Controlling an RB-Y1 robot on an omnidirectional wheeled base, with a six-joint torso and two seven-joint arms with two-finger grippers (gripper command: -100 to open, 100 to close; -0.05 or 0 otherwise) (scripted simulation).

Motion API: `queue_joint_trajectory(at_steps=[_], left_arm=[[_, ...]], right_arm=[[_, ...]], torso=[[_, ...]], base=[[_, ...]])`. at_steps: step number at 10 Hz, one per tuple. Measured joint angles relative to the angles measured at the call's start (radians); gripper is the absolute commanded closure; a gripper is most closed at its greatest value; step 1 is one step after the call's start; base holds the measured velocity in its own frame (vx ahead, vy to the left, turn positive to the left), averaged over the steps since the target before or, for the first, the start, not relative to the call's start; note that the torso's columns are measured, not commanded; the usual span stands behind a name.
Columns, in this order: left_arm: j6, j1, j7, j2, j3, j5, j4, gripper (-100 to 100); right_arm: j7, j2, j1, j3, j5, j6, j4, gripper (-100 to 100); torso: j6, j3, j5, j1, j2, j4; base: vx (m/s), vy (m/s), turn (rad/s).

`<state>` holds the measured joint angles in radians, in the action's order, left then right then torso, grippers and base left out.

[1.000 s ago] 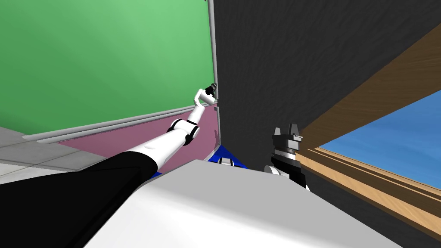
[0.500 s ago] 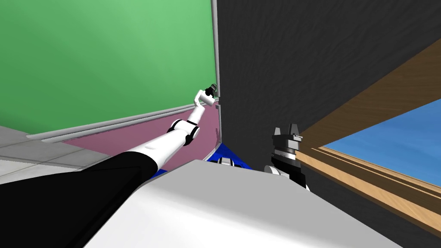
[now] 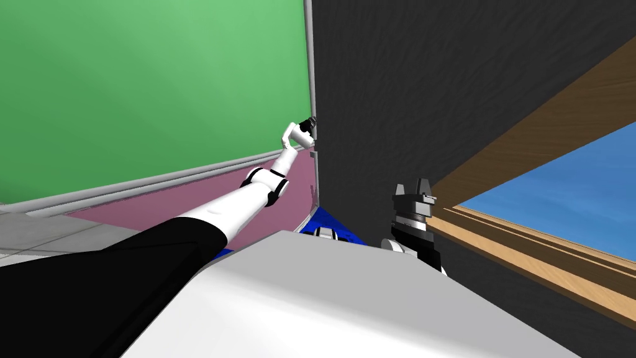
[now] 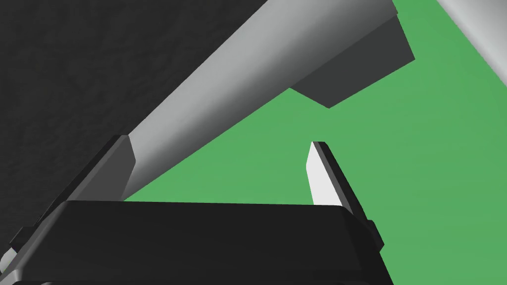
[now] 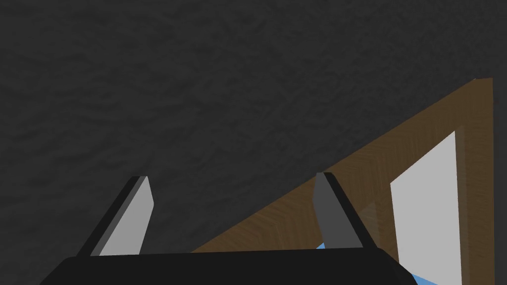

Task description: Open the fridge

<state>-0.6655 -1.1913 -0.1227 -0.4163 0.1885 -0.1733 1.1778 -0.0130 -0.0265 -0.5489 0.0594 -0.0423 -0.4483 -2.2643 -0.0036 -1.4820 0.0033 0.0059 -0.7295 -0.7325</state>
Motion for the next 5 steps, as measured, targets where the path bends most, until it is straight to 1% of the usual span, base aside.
queue_joint_trajectory(at_steps=[5], left_arm=[[-0.086, -0.059, -0.056, -0.007, 0.057, 0.024, -0.009, -100]], right_arm=[[0.000, 0.000, 0.000, 0.000, 0.000, 0.000, 0.000, 0]], torso=[[0.004, 0.005, -0.003, -0.005, -0.008, -0.005]], base=[[-0.004, 0.047, -0.072]])
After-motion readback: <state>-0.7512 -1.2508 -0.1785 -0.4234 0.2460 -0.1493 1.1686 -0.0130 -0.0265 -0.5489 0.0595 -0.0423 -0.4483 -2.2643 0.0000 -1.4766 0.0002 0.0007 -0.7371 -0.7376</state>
